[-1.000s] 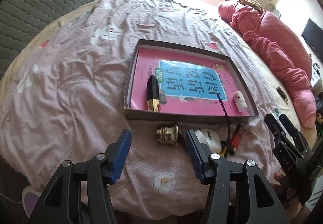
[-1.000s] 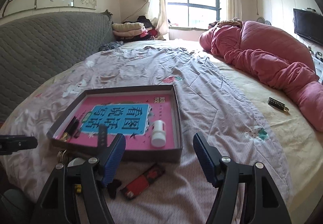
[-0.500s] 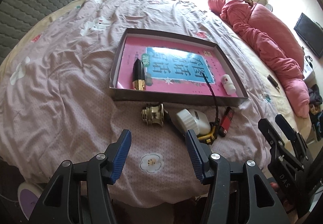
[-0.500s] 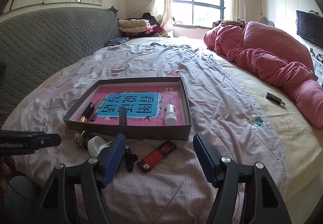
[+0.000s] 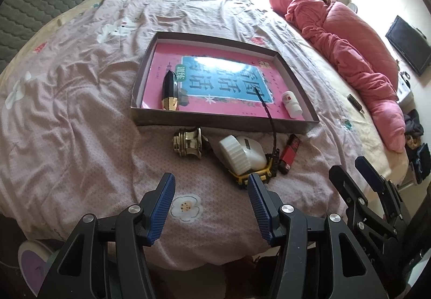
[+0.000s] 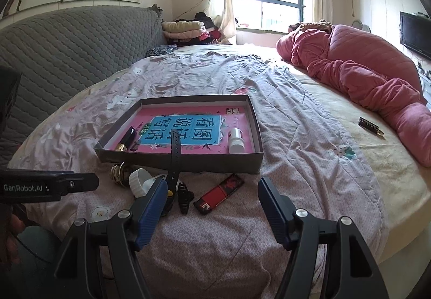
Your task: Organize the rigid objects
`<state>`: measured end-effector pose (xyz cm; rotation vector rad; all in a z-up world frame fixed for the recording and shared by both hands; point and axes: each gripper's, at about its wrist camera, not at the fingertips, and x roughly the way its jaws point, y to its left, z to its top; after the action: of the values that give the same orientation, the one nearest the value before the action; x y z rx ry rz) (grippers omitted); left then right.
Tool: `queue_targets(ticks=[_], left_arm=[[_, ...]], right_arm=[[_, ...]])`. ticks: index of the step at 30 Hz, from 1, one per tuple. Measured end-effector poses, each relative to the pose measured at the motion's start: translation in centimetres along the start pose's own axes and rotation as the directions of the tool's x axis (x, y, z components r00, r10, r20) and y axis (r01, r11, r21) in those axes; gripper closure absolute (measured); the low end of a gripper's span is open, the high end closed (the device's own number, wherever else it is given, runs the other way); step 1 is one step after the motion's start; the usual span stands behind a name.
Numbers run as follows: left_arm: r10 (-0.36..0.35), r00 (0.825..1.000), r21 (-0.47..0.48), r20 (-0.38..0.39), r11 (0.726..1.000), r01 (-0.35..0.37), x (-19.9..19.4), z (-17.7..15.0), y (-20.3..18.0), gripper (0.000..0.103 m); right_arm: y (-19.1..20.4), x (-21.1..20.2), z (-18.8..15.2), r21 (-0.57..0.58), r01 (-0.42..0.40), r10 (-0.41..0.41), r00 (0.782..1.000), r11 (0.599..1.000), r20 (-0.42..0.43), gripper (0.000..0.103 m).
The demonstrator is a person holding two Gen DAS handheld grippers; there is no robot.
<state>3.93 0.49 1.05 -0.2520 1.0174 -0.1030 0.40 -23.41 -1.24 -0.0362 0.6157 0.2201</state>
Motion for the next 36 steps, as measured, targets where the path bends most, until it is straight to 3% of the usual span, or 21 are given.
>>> queue_targets(ticks=[21, 36], left_arm=[[-0.05, 0.996, 0.044, -0.074, 0.998, 0.053, 1.5, -2.6, -2.6, 0.045], [-0.115, 0.985, -0.028, -0.131, 0.993, 0.113, 3.1, -2.5, -3.0, 0.045]], right_arm=[[-1.2, -0.2, -1.9, 0.06, -0.016, 0.022, 0.994, 0.998, -0.111, 0.034], [-1.5, 0.7, -2.4, 0.062, 0.011, -0.002, 0.989, 0.998, -0.147, 0.034]])
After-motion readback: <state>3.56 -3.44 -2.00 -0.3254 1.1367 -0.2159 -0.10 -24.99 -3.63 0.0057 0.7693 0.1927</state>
